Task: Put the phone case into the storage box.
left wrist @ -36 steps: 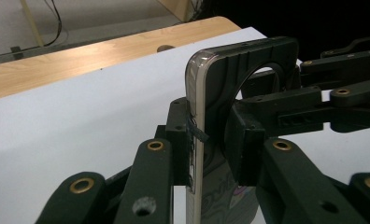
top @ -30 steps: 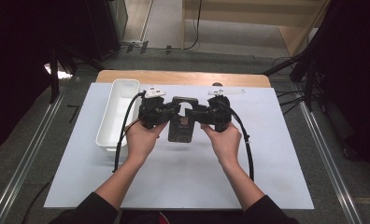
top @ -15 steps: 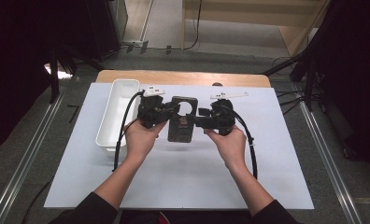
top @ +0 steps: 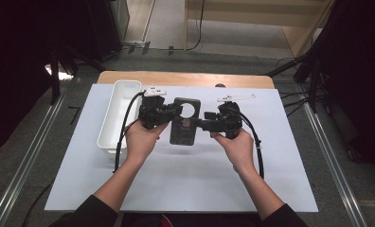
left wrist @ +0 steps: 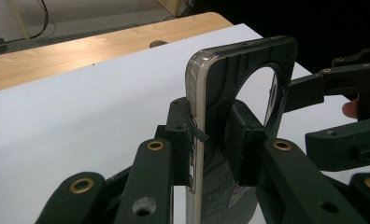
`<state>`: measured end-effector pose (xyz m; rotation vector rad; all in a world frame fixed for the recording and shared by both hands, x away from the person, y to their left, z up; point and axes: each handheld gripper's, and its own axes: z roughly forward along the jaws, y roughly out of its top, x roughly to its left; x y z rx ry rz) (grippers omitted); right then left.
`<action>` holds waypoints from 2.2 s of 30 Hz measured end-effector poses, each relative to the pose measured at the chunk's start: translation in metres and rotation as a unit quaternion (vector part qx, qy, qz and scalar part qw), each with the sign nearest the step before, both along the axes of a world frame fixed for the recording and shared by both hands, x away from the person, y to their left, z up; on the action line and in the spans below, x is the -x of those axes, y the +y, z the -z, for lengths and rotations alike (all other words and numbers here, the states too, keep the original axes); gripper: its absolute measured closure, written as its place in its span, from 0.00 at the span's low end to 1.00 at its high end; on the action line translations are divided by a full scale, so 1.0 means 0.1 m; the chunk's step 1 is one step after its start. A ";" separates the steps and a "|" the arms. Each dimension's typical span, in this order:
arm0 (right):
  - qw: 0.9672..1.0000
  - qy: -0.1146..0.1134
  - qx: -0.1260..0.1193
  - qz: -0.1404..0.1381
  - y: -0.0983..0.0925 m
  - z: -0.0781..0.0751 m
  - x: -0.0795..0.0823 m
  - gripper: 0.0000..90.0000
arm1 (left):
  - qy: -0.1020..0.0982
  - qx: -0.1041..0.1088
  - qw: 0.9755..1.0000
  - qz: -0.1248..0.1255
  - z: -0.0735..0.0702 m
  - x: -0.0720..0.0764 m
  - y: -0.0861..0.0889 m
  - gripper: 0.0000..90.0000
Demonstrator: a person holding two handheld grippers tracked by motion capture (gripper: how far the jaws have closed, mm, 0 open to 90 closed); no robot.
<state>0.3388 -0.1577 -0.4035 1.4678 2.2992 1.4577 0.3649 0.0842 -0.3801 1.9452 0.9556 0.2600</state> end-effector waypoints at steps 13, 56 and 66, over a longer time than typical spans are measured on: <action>1.000 -0.006 -0.004 -0.027 -0.11 0.02 0.09 0.32 | 0.016 -0.003 1.000 0.010 -0.01 0.00 0.03 0.81; 0.995 -0.006 0.041 -0.095 -0.37 0.36 0.48 0.12 | 0.026 0.019 0.999 0.021 -0.12 -0.01 0.21 0.81; 0.995 0.004 0.039 -0.090 -0.52 0.45 0.62 0.12 | 0.027 0.018 0.999 0.023 -0.13 -0.03 0.22 0.81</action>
